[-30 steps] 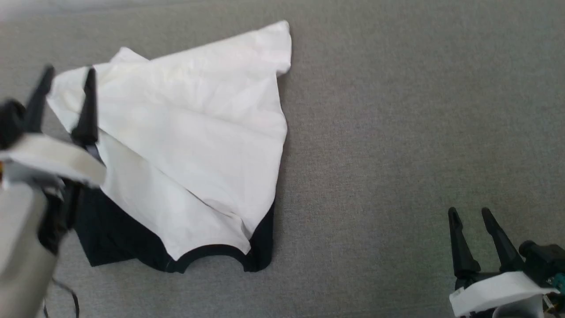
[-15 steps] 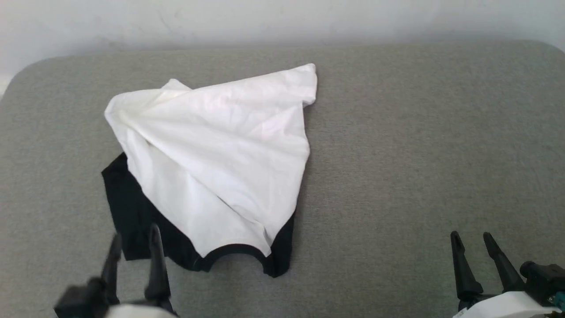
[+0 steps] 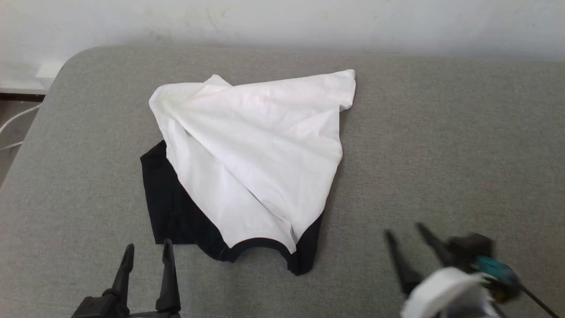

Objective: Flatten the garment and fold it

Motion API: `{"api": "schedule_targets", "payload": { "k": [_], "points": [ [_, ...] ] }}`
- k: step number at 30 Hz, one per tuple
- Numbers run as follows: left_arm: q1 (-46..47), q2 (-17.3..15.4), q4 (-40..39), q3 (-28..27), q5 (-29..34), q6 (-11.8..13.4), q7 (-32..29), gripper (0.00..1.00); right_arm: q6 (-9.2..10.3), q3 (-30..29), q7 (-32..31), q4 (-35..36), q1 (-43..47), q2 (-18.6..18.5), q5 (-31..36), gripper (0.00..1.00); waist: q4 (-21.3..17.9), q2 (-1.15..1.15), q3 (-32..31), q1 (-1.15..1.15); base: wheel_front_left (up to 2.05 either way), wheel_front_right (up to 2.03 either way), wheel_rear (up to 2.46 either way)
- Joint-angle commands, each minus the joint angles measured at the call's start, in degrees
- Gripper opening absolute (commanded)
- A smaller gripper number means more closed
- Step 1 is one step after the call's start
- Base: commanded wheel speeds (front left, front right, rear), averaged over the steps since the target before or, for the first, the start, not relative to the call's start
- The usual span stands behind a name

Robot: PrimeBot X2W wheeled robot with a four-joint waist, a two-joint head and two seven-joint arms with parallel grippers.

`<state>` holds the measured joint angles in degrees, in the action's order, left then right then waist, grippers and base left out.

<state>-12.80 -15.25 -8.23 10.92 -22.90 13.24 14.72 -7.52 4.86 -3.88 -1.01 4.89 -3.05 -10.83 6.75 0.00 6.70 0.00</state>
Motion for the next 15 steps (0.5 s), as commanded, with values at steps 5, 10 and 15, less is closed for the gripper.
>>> {"api": "schedule_targets", "payload": {
  "k": [5, 10, 15],
  "points": [
    [1.16, 2.56, 1.27, -0.77, 1.11, -2.51, 0.28, 1.00, 0.03, 9.32, -11.53, -2.81, -7.53, -0.47, 1.50, 1.00, 0.94, 0.00, 0.76, 0.00, 0.00, 0.00, 0.00],
    [2.33, 4.80, 2.42, -1.26, 1.91, -4.62, 0.28, 1.00, 0.03, 16.64, -17.40, -7.60, -14.09, -3.36, -0.82, 1.00, 2.74, 0.00, 1.37, 0.00, 0.00, 0.00, 0.00],
    [2.92, 6.68, 3.38, -2.05, 2.81, -6.15, 0.28, 1.00, 0.03, 21.02, -18.71, -12.81, -18.60, -5.18, -3.15, 1.00, 4.82, 0.00, 1.95, 0.00, 0.00, 0.00, 0.00]
  ]
}}
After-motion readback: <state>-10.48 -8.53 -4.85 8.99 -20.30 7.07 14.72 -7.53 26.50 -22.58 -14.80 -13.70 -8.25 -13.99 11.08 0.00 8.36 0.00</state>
